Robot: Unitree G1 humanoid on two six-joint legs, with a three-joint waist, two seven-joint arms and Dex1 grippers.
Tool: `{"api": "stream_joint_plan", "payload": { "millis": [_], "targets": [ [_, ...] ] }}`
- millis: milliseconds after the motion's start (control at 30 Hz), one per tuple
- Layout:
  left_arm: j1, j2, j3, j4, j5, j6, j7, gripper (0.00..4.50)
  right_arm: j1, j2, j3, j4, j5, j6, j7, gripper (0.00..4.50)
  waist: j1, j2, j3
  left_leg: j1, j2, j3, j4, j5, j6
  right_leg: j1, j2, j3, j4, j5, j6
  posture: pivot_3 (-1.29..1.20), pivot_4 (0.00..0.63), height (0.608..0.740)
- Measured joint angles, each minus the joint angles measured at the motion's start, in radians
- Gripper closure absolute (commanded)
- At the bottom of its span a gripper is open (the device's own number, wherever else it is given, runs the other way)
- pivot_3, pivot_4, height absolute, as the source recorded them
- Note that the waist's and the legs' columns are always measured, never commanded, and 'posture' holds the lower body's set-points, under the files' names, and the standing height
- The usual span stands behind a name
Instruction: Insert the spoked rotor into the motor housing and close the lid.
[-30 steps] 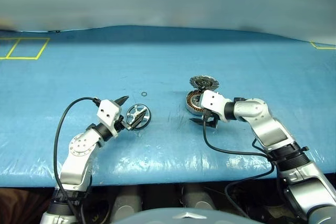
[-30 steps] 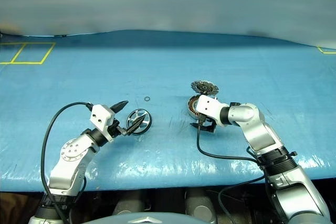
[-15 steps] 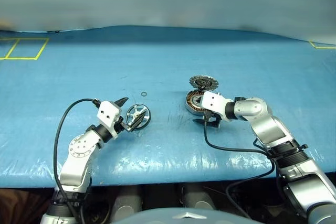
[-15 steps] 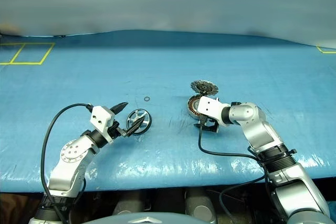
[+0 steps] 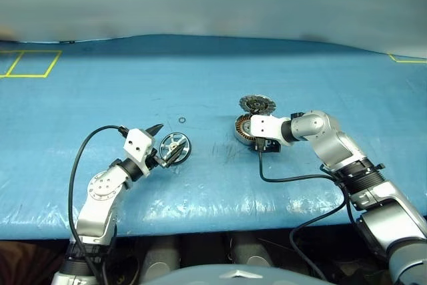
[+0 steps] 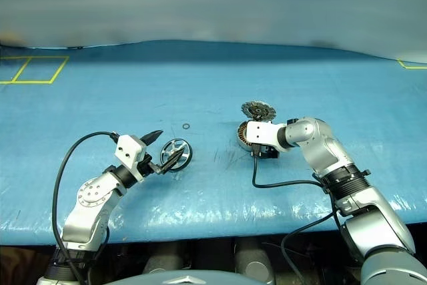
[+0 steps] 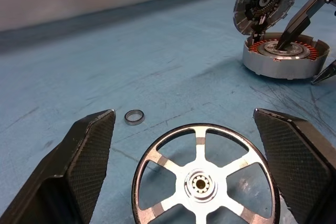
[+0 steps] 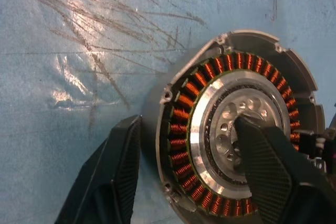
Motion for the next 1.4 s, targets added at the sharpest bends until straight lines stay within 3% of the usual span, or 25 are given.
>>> {"api": "stream_joint_plan", "payload": {
  "millis": [33, 67, 133, 600, 1133, 1333, 1400],
  "targets": [
    [0.004, 0.0, 0.0, 0.0, 0.0, 0.0, 0.003, 0.0, 0.0, 0.003, 0.0, 0.002, -0.002, -0.003, 0.0, 1.62, 0.0, -0.001, -0.001, 0.0, 0.0, 0.0, 0.0, 0.0, 0.0, 0.0, 0.0, 0.0, 0.0, 0.0, 0.0, 0.0, 0.15, 0.74],
    [0.007, 0.0, 0.0, 0.0, 0.0, 0.0, 0.006, 0.0, 0.001, 0.005, -0.001, 0.003, -0.006, -0.009, -0.002, 1.98, 0.0, -0.001, -0.001, 0.0, 0.0, 0.0, 0.0, 0.0, 0.0, 0.0, 0.0, 0.0, 0.0, 0.0, 0.0, 0.0, 0.15, 0.74],
    [0.013, 0.002, 0.002, 0.0, 0.0, 0.0, 0.011, 0.0, 0.008, 0.005, -0.005, -0.004, -0.013, -0.012, -0.006, 2.2, 0.0, -0.003, -0.002, 0.0, 0.0, 0.0, 0.0, 0.0, 0.0, 0.0, -0.001, 0.001, 0.0, 0.0, 0.0, 0.0, 0.15, 0.74],
    [0.018, 0.011, 0.002, -0.001, 0.0, 0.004, 0.01, 0.0, 0.185, 0.062, 0.025, -0.342, -0.066, 0.031, -0.018, 2.21, -0.007, -0.006, -0.004, 0.0, 0.002, 0.0, -0.002, -0.001, 0.0, -0.002, 0.001, 0.001, 0.0, -0.001, -0.001, 0.0, 0.15, 0.74],
    [0.025, 0.021, 0.0, -0.001, -0.001, 0.011, 0.009, 0.0, 0.239, 0.127, 0.093, -0.462, -0.101, 0.078, -0.005, 2.21, -0.007, -0.006, -0.005, 0.002, 0.002, 0.001, -0.002, -0.002, 0.0, -0.002, 0.0, 0.0, 0.0, -0.001, -0.001, 0.0, 0.15, 0.74],
    [0.024, 0.02, -0.001, -0.001, -0.001, 0.011, 0.01, 0.0, 0.246, 0.137, 0.099, -0.462, -0.094, 0.078, -0.005, 0.39, -0.006, -0.007, -0.005, 0.001, 0.002, 0.001, -0.002, -0.002, 0.0, -0.003, -0.001, 0.0, 0.0, -0.001, -0.001, 0.0, 0.15, 0.74],
    [0.024, 0.02, -0.001, -0.001, -0.001, 0.011, 0.01, 0.0, 0.251, 0.149, 0.09, -0.461, -0.085, 0.083, -0.009, 0.39, -0.006, -0.007, -0.005, 0.001, 0.002, 0.001, -0.002, -0.002, 0.0, -0.003, -0.001, 0.0, 0.0, -0.001, -0.001, 0.0, 0.15, 0.74]
  ]
}}
